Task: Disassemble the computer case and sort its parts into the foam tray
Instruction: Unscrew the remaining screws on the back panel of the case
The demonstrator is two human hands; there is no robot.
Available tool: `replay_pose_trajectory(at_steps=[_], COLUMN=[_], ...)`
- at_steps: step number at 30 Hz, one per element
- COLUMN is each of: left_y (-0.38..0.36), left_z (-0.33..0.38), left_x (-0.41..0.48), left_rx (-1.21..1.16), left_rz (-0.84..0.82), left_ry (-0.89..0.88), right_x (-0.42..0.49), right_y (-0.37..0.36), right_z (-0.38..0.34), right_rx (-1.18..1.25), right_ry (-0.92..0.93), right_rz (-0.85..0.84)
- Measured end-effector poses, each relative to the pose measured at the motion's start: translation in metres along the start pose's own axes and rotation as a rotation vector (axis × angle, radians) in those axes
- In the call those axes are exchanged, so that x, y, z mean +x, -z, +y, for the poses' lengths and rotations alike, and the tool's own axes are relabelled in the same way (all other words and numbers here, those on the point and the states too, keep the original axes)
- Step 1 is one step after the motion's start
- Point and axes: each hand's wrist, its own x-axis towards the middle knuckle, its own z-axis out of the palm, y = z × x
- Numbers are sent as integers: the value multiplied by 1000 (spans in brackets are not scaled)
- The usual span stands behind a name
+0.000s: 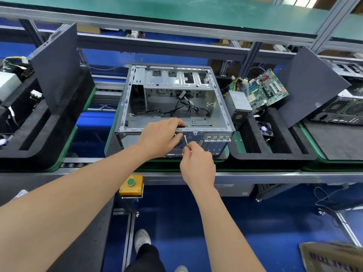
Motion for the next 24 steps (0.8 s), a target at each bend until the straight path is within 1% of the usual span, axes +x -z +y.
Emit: replay_pose_trajectory(at_steps=[1,2,3,5,7,9,11,14,16,20,24], left_y=[0,0,0,2,1,2,2,3,3,5,7], left_z=[0,1,1,2,2,3,3,2,3,4,5], left_x=[0,0,0,0,0,0,0,0,-1,-1,-1], left_rx=[0,0,-1,0,5,17,26,27,17,16,5], left_rz=[-2,0,0,-7,-17,-24,-24,-30,-33,-25,-34], left_ry=[2,2,3,9,14,16,15,12,13,15,14], right_x=[-1,-2,-1,1,2,3,3,6,7,9,13], right_y=[-2,-4,-7,-10,-9,-6,-2,3,4,2,4], right_z=[-1,-3,-4,-3,0,3,8,17,21,19,16], right_rx=[-166,-239,-260,-217,-116,57,314,650,874,1380,1690], right_ry=[12,16,6,-31,-37,-22,-13,-59,-136,-431,-529], right_rz=[69,123,148,157,148,85,-38,-176,-278,-537,-695])
